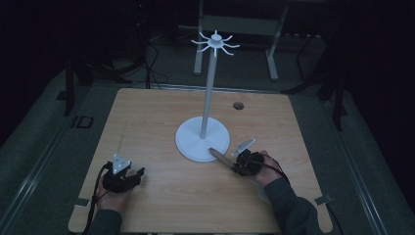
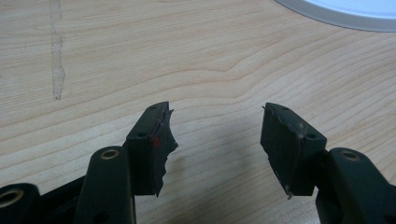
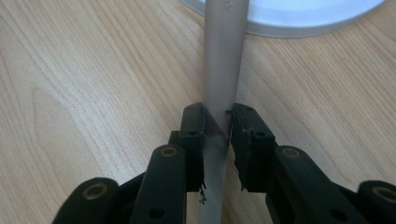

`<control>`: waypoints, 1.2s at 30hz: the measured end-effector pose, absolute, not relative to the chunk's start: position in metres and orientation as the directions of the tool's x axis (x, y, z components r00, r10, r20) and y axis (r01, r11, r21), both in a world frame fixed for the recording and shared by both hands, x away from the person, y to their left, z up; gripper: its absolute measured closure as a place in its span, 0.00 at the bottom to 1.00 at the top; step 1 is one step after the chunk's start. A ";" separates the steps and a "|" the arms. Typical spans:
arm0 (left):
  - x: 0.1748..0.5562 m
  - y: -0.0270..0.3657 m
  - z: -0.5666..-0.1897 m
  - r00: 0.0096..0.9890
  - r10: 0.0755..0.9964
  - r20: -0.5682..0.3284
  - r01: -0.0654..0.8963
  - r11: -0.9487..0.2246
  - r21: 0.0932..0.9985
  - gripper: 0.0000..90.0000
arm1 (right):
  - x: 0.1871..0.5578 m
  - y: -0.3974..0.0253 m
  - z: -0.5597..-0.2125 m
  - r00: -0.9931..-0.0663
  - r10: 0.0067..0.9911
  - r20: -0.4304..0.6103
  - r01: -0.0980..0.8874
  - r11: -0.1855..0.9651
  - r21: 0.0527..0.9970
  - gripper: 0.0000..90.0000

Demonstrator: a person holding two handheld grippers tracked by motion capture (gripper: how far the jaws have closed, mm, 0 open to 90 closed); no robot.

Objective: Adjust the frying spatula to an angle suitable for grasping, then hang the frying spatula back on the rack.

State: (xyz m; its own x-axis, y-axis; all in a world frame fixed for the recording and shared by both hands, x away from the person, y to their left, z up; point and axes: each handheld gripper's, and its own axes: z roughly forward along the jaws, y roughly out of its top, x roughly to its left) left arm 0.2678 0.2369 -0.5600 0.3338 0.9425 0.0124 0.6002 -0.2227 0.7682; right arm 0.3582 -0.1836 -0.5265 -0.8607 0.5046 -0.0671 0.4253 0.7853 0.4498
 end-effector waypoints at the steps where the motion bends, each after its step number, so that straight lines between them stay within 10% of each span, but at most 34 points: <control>1: 0.268 0.237 -0.560 0.334 0.943 0.012 0.600 -0.223 0.768 0.48 | 0.359 -0.183 -0.526 -0.863 0.500 -0.070 0.423 0.791 0.442 0.82; 15: 0.268 0.237 -0.560 0.333 0.943 0.011 0.599 -0.221 0.770 0.48 | 0.373 -0.168 -0.531 -0.859 0.510 -0.039 0.463 0.808 0.365 0.82; 36: 0.269 0.237 -0.560 0.329 0.944 0.012 0.602 -0.220 0.768 0.48 | 0.361 -0.174 -0.513 -0.837 0.535 -0.115 0.417 0.761 0.497 0.82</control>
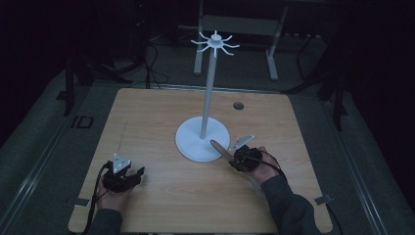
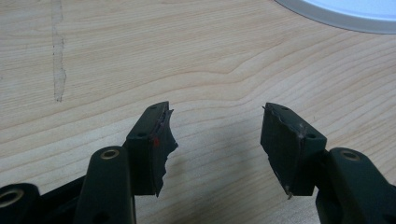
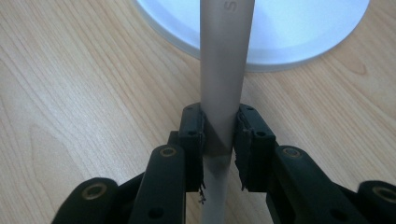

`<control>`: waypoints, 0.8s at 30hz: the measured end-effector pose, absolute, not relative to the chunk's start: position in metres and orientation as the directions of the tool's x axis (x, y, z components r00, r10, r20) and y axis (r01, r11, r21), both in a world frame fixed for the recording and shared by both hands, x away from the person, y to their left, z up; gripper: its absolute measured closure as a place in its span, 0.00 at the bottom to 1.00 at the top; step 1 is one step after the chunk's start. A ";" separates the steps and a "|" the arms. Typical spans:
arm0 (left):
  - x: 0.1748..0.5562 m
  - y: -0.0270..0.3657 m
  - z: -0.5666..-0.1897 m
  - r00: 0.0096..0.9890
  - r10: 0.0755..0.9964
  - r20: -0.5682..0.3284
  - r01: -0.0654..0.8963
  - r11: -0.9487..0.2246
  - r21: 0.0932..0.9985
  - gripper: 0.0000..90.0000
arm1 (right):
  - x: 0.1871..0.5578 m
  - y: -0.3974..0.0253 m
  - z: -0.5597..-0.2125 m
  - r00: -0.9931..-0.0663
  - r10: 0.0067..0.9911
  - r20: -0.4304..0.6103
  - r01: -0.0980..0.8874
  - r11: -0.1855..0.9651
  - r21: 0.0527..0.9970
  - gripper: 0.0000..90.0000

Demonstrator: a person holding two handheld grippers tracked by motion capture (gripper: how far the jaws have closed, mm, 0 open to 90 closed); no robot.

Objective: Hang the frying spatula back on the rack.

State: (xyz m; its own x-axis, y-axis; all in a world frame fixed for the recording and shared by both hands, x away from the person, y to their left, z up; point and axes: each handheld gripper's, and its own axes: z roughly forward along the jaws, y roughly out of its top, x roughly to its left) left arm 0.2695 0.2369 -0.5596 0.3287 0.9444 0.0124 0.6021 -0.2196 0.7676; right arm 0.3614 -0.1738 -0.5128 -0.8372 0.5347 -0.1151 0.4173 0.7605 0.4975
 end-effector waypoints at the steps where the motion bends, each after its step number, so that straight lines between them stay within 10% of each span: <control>1: 0.269 0.237 -0.560 0.328 0.945 0.012 0.602 -0.219 0.768 0.48 | 0.361 -0.174 -0.513 -0.837 0.535 -0.115 0.417 0.761 0.497 0.82; 24: 0.269 0.237 -0.559 0.318 0.948 0.014 0.594 -0.211 0.776 0.48 | 0.350 -0.184 -0.471 -0.786 0.607 -0.120 0.347 0.593 0.727 0.82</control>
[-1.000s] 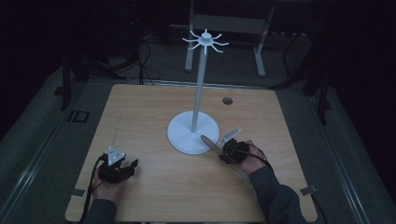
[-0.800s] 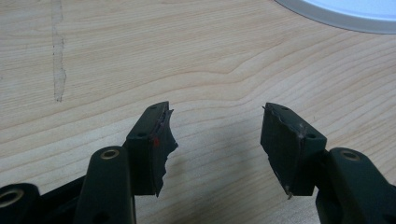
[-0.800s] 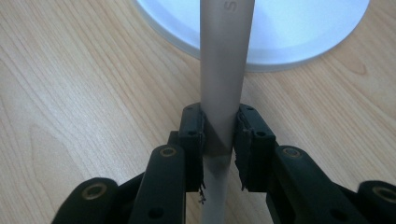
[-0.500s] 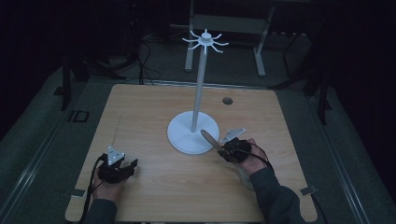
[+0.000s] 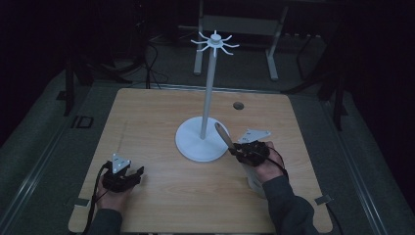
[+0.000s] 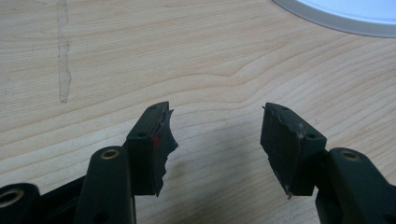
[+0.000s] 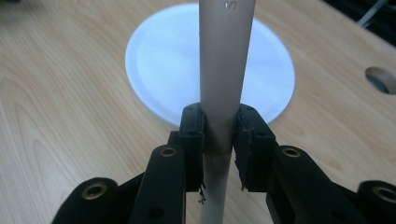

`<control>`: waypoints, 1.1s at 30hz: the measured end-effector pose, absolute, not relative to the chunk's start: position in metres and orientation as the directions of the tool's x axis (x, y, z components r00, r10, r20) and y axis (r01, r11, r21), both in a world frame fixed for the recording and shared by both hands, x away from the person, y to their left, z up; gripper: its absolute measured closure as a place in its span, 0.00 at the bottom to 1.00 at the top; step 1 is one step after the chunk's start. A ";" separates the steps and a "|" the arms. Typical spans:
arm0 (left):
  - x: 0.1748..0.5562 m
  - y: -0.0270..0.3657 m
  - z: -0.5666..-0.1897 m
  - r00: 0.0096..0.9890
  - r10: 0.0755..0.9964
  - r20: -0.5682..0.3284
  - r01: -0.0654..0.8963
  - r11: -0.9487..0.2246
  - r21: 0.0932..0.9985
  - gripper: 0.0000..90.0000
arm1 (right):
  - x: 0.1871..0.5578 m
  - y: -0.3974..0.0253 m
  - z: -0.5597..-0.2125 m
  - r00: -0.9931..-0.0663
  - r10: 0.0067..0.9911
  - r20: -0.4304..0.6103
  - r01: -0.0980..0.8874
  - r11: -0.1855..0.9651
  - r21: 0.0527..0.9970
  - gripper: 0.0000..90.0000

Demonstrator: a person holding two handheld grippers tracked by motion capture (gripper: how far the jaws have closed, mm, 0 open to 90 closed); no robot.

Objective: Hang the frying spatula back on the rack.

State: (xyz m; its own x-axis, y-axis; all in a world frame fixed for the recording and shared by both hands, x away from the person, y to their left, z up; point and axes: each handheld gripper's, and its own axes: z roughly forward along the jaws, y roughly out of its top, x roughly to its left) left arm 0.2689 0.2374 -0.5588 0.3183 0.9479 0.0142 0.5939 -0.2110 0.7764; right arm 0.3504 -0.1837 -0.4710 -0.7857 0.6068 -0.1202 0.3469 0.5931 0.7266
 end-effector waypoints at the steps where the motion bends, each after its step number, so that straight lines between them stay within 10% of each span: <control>1: 0.269 0.237 -0.559 0.318 0.948 0.014 0.594 -0.211 0.776 0.48 | 0.350 -0.184 -0.471 -0.786 0.607 -0.120 0.347 0.593 0.727 0.82; 33: 0.268 0.238 -0.558 0.316 0.949 0.012 0.592 -0.207 0.779 0.48 | 0.341 -0.189 -0.436 -0.744 0.662 -0.091 0.273 0.425 0.863 0.82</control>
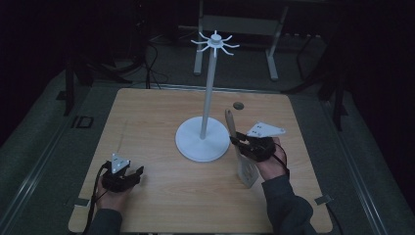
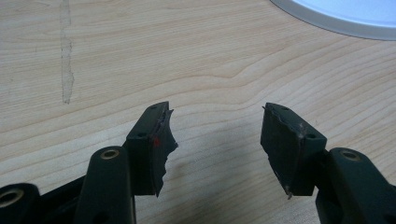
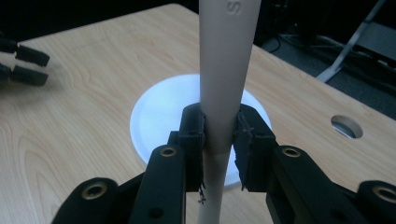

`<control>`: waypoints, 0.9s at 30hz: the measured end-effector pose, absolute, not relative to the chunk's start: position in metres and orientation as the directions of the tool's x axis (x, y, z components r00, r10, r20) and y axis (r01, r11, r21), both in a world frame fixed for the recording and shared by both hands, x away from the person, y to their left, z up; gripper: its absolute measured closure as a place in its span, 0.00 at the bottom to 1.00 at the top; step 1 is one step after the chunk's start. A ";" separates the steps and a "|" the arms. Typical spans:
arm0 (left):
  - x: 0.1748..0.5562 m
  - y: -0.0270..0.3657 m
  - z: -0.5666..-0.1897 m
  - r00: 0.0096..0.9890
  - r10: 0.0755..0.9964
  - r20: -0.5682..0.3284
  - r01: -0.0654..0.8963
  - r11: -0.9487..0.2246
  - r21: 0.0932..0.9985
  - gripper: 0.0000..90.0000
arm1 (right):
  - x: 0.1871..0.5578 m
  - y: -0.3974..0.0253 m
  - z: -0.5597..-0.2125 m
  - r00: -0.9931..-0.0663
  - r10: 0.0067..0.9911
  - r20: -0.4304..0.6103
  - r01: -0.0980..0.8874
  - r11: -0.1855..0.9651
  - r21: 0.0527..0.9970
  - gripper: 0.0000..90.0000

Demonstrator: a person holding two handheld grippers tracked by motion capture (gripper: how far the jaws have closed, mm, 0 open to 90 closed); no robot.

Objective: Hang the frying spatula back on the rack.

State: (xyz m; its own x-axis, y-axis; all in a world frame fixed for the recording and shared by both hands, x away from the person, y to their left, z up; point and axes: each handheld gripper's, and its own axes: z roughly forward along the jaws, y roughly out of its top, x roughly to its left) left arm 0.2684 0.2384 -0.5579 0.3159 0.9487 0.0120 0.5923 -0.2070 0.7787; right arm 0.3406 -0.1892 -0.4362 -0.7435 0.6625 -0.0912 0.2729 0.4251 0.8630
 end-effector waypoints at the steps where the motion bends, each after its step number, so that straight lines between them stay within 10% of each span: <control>1: 0.268 0.238 -0.558 0.316 0.949 0.012 0.592 -0.207 0.779 0.48 | 0.340 -0.189 -0.434 -0.741 0.666 -0.087 0.269 0.412 0.871 0.82; 27: 0.268 0.239 -0.558 0.314 0.950 0.010 0.590 -0.203 0.781 0.48 | 0.343 -0.184 -0.416 -0.719 0.692 -0.063 0.219 0.311 0.925 0.82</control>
